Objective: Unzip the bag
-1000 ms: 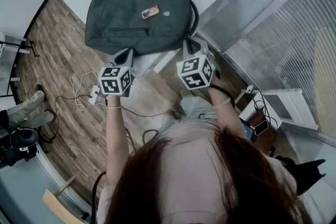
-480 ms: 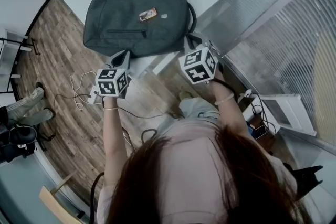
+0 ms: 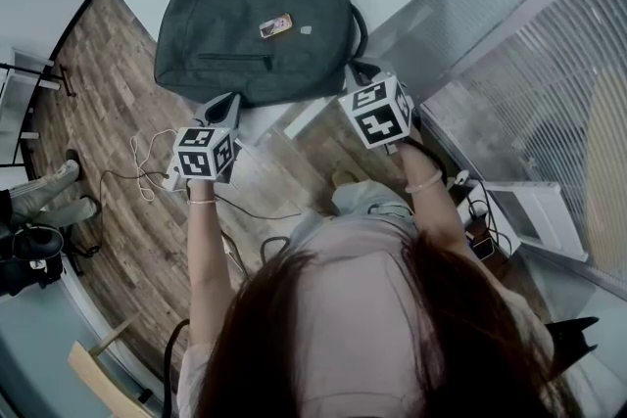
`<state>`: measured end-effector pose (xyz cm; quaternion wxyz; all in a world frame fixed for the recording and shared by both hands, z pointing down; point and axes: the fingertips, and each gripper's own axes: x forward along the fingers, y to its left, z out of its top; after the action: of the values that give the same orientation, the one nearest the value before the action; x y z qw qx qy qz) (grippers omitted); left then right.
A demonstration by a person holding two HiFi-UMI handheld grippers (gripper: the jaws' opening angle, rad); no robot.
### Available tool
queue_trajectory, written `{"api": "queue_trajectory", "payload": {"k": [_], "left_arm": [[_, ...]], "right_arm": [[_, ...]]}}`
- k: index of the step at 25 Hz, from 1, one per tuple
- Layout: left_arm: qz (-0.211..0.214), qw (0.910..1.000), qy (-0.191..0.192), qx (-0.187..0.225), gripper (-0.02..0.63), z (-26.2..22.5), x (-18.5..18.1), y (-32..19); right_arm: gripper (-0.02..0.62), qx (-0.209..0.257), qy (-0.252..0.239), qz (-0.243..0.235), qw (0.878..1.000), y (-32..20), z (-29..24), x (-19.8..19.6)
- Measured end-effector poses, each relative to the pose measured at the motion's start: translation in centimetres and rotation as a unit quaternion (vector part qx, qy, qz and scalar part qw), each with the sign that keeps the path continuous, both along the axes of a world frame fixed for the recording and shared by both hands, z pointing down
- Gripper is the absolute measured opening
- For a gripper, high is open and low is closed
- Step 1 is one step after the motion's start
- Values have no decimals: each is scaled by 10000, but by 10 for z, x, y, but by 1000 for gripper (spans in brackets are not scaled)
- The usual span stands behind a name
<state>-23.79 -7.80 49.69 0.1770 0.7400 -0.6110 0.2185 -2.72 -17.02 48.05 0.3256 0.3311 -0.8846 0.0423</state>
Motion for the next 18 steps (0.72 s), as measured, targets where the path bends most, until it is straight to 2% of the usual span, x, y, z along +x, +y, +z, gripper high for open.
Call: {"api": "queue_trajectory", "payload": {"k": [5, 10, 18], "left_arm": [[-108, 9999, 52, 50, 5, -3, 0, 1], [-198, 9997, -147, 29, 5, -9, 2, 0], [-180, 9993, -136, 284, 6, -37, 39, -5]], "right_arm": [[11, 58, 66, -110, 9999, 1, 1, -1], [11, 62, 74, -238, 9997, 0, 3, -2], [11, -22, -151, -370, 9992, 1, 4, 0]]}}
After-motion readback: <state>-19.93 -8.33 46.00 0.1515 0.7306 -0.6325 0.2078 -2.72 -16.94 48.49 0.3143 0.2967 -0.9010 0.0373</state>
